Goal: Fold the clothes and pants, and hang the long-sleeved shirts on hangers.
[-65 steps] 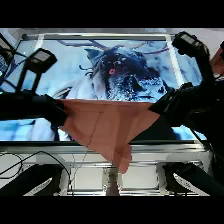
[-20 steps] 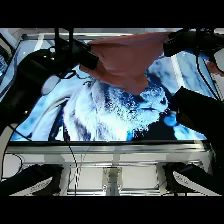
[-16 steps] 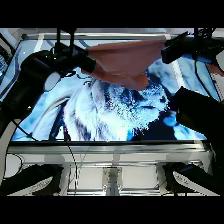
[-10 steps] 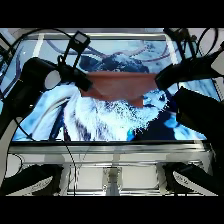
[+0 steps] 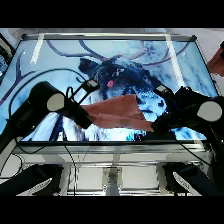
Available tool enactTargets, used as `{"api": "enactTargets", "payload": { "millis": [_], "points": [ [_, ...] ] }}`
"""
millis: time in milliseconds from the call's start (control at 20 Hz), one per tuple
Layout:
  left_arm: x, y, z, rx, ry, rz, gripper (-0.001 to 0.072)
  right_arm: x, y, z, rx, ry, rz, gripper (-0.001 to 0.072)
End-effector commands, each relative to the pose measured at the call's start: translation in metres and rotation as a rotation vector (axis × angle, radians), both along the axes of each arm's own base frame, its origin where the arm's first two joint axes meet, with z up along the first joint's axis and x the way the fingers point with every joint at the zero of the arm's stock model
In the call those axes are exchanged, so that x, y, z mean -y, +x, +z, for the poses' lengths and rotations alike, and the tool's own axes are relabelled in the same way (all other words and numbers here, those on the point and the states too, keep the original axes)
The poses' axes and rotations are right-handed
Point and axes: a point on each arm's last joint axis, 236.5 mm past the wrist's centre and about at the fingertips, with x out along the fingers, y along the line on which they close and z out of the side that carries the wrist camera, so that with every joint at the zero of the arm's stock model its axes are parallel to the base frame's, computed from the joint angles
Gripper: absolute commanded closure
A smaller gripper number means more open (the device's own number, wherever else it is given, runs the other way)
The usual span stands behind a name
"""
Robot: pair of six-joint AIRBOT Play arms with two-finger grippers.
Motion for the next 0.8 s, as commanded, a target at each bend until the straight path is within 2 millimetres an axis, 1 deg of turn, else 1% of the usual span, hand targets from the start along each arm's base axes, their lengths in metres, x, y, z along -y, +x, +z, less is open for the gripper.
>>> {"api": "enactTargets", "payload": {
  "millis": [0, 50, 100, 150, 250, 300, 400, 550, 650, 750],
  "points": [
    [-0.03, -0.048, -0.036, -0.147, 0.101, 0.028, 0.0678, -0.005, -0.023, -0.009, -0.012, 0.049, -0.003, 0.0703],
    [-0.03, -0.054, -0.041, -0.168, 0.102, 0.031, 0.0678, -0.009, -0.018, -0.007, 0.005, 0.067, -0.009, 0.0704],
    [-0.03, -0.055, -0.044, -0.172, 0.098, 0.032, 0.0678, -0.011, -0.011, -0.006, 0.03, 0.08, -0.019, 0.0703],
    [-0.028, -0.052, -0.045, -0.162, 0.091, 0.033, 0.0678, -0.012, -0.004, -0.005, 0.048, 0.085, -0.028, 0.0704],
    [-0.022, -0.039, -0.045, -0.117, 0.057, 0.045, 0.0678, -0.016, 0.01, -0.011, 0.058, 0.089, -0.046, 0.0703],
    [-0.02, -0.031, -0.046, -0.095, 0.038, 0.063, 0.0678, -0.018, 0.021, -0.016, 0.064, 0.092, -0.06, 0.0704],
    [-0.023, -0.012, -0.049, -0.069, 0.011, 0.138, 0.0678, -0.024, 0.051, -0.027, 0.097, 0.104, -0.101, 0.0704],
    [-0.04, 0.025, -0.06, -0.044, -0.022, 0.32, 0.0678, -0.031, 0.108, -0.045, 0.191, 0.127, -0.183, 0.0704],
    [-0.052, 0.048, -0.067, -0.019, -0.042, 0.4, 0.0678, -0.035, 0.134, -0.056, 0.214, 0.135, -0.219, 0.0703],
    [-0.055, 0.07, -0.069, 0.035, -0.077, 0.439, 0.0678, -0.04, 0.157, -0.064, 0.236, 0.154, -0.253, 0.0703]
  ]
}}
